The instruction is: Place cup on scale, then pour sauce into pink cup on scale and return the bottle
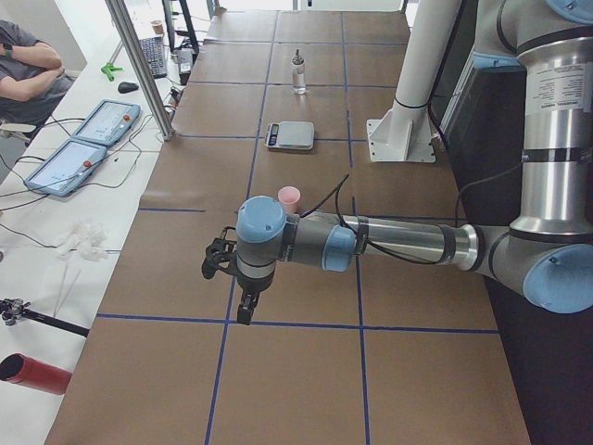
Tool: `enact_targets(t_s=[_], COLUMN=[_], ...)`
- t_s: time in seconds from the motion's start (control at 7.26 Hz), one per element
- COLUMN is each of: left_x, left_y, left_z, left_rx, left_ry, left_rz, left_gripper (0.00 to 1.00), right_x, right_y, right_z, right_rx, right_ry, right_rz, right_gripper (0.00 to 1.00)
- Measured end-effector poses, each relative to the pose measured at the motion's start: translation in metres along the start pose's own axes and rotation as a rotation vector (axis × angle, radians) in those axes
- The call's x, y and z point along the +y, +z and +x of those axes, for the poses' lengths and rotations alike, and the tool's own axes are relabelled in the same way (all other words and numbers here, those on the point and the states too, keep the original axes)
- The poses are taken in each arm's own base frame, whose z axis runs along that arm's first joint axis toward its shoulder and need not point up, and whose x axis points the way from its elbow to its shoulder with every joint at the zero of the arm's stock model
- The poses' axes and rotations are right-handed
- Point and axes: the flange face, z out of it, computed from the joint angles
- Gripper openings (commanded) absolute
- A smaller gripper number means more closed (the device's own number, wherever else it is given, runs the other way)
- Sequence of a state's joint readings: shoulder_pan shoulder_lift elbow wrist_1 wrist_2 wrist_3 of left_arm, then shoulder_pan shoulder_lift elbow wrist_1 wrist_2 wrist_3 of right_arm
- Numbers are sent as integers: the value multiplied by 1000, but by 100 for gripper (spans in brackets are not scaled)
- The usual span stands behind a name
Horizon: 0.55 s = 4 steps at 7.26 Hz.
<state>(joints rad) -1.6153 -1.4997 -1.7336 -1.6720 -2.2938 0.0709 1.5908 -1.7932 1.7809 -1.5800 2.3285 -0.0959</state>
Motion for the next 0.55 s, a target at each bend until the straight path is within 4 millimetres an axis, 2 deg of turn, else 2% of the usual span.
enact_targets(t_s=[0.55], left_x=[-3], left_y=[3], left_z=[9], left_rx=[4], left_ry=[26], left_rz=[3], left_gripper=[100], right_x=[-2], right_y=[-1], right_z=[-6], right_rx=[-23], right_ry=[-14], right_rz=[8], right_gripper=[100])
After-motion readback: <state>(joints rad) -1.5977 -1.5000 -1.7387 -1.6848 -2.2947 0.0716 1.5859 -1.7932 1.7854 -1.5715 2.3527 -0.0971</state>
